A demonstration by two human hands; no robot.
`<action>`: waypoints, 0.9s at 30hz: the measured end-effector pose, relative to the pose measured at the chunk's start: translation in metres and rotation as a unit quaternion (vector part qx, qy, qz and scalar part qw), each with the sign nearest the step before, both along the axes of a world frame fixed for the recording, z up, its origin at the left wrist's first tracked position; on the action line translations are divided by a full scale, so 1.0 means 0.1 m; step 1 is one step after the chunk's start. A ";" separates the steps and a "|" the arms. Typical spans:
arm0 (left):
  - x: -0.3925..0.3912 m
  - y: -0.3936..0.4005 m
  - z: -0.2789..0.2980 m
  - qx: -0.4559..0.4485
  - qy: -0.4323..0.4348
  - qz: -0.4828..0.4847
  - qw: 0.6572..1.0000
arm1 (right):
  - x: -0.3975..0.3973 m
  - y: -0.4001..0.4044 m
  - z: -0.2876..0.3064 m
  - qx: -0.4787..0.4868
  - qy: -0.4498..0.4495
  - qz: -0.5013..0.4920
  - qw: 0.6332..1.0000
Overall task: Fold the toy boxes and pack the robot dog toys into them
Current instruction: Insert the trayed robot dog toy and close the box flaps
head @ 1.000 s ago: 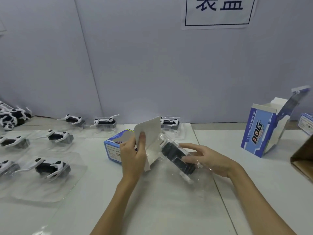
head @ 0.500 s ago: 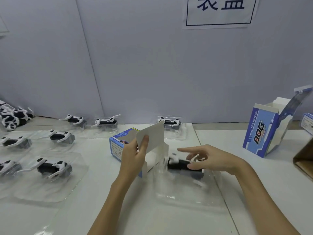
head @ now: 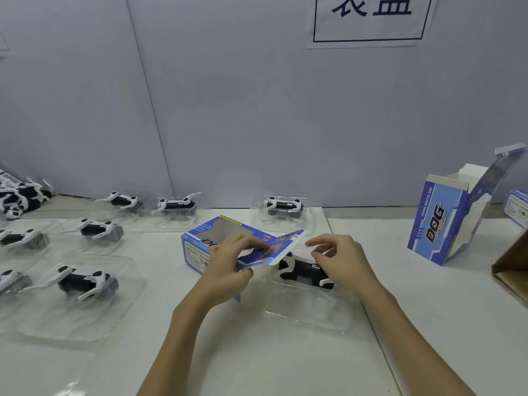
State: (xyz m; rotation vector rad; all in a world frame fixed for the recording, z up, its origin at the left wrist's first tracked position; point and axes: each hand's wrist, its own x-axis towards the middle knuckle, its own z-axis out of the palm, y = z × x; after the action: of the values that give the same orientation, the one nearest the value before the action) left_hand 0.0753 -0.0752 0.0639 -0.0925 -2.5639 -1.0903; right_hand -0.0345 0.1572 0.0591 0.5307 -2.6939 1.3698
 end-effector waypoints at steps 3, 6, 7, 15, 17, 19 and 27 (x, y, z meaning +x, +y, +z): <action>0.01 0.02 0.00 -0.001 -0.016 -0.016 1.000 | 0.04 -0.07 -0.04 -0.034 0.003 -0.031 0.999; 0.01 0.00 0.01 0.011 -0.039 -0.026 0.999 | 0.07 -0.10 -0.05 -0.051 -0.005 -0.054 0.997; 0.01 -0.01 0.01 0.028 -0.053 -0.034 0.998 | 0.07 -0.11 -0.05 -0.052 -0.005 -0.060 0.997; -0.02 0.17 -0.08 -0.125 0.004 -0.060 0.990 | 0.11 -0.32 -0.12 -0.314 -0.042 -0.107 0.942; -0.04 0.17 -0.10 -0.135 0.017 -0.051 0.989 | 0.07 -0.35 -0.12 -0.440 -0.106 -0.125 0.883; -0.05 0.18 -0.13 -0.146 0.029 -0.043 0.988 | 0.04 -0.33 -0.10 -0.531 -0.146 -0.120 0.826; -0.08 0.43 -0.23 -0.237 0.045 0.058 0.969 | 0.00 -0.31 -0.15 -0.574 -0.160 -0.100 0.797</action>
State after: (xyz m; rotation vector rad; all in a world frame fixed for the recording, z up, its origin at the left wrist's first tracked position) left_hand 0.0670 -0.0326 0.0405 -0.1052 -2.6533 -0.4055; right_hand -0.0344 0.1265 0.0444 -0.1303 -1.4354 2.7171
